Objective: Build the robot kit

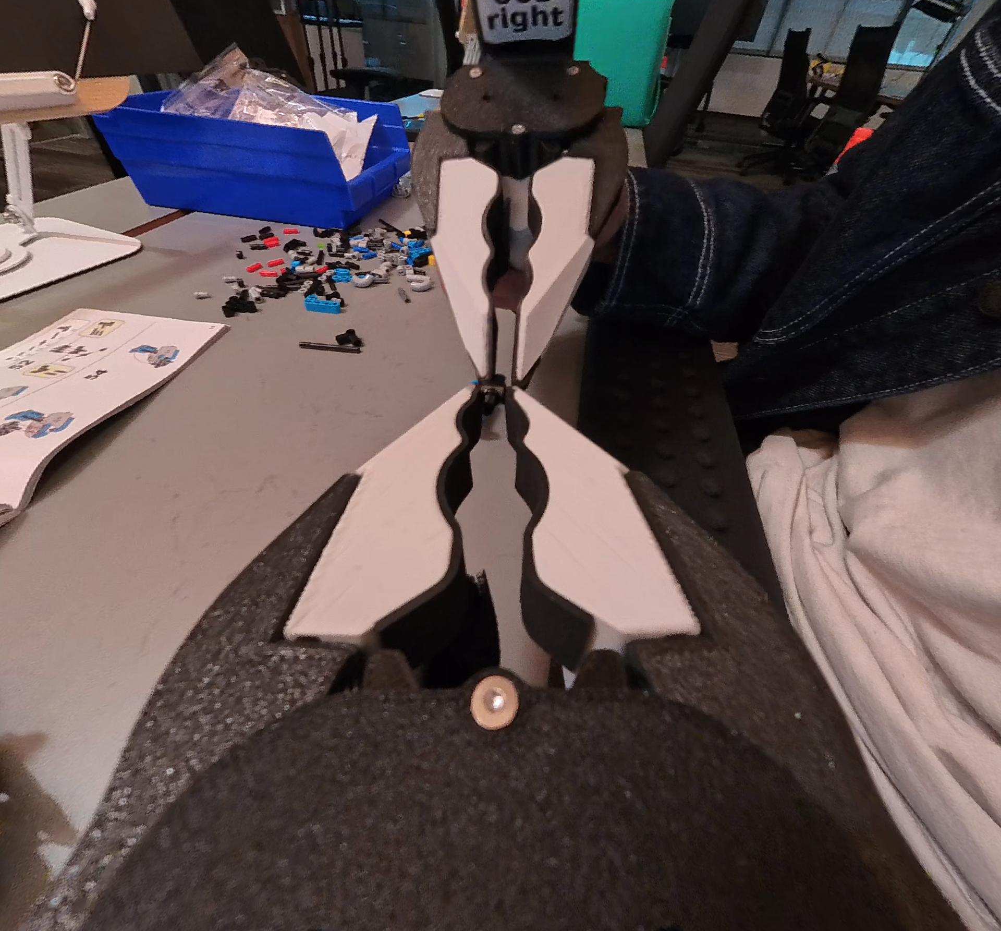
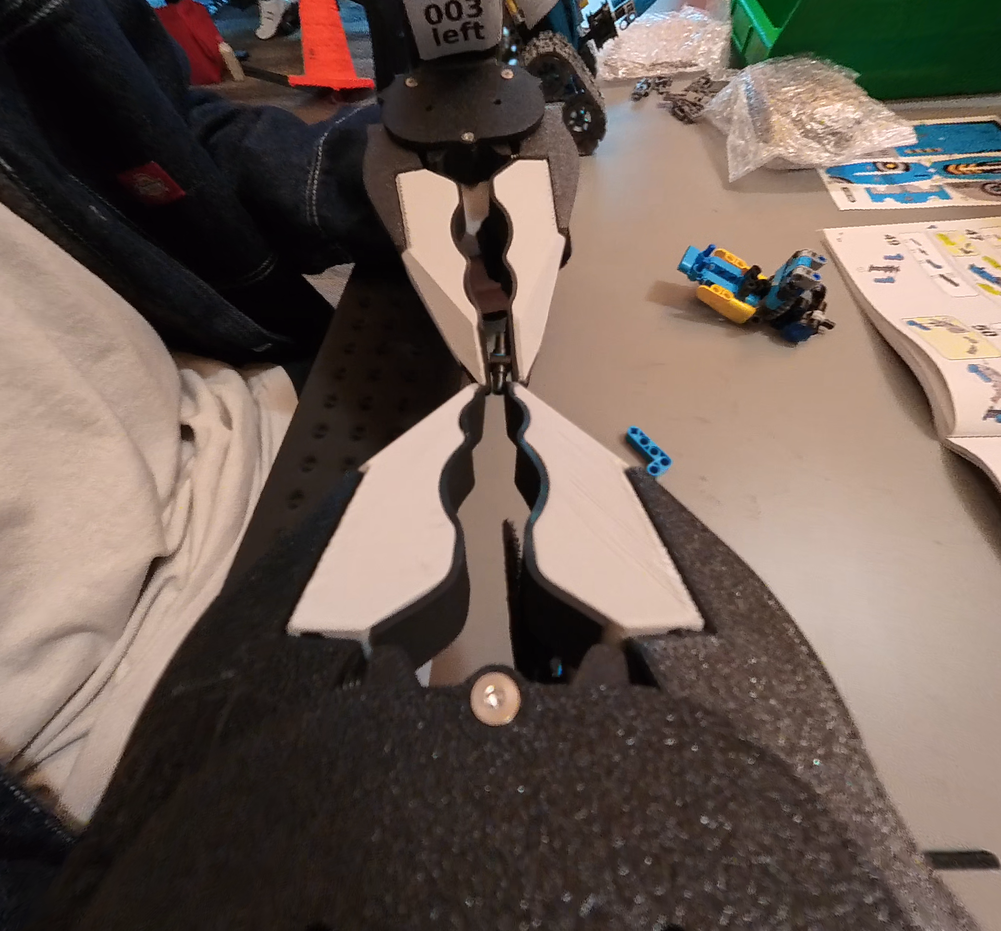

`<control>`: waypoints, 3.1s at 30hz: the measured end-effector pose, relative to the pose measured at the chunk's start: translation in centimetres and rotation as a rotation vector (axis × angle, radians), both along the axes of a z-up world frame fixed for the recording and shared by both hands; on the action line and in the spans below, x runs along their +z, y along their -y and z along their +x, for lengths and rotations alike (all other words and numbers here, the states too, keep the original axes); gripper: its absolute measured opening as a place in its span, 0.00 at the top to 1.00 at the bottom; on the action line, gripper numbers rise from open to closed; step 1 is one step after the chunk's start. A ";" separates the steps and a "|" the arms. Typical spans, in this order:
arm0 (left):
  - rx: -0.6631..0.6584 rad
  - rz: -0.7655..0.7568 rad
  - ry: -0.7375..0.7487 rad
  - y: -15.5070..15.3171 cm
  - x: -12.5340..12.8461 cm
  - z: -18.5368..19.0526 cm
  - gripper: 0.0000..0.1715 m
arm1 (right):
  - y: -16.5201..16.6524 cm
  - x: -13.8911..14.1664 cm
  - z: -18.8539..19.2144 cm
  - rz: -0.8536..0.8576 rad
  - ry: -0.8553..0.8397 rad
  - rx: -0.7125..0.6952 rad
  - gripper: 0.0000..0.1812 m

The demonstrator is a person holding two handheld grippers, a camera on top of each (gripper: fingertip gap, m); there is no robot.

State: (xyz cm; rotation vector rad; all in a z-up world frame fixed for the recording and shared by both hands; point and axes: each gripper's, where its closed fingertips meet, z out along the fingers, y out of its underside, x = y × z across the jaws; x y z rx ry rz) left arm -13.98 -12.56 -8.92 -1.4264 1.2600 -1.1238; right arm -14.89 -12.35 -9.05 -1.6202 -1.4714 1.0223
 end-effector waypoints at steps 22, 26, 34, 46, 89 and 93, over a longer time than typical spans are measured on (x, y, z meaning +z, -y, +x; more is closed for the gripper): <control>0.299 0.448 0.031 -3.5 2.1 -1.3 0.96 | -3.2 2.4 -0.3 -0.870 -0.476 -0.021 0.91; 0.296 0.486 0.009 -3.3 1.8 -1.1 0.96 | -3.0 2.4 -0.3 -0.883 -0.484 -0.010 0.92; 0.274 0.495 0.007 -3.0 1.7 -0.8 0.96 | -2.4 2.4 -0.8 -0.919 -0.479 0.018 0.92; 0.245 0.483 0.001 -2.3 1.6 -0.6 0.96 | -2.2 1.6 -0.7 -0.918 -0.427 0.019 0.98; 0.101 -0.267 0.263 -3.5 3.8 -2.6 0.96 | -2.8 2.2 -1.6 -0.514 -0.390 -0.057 0.97; 0.101 -0.256 0.232 -3.3 3.3 -2.2 0.96 | -2.4 2.0 -2.2 -0.509 -0.383 -0.037 0.97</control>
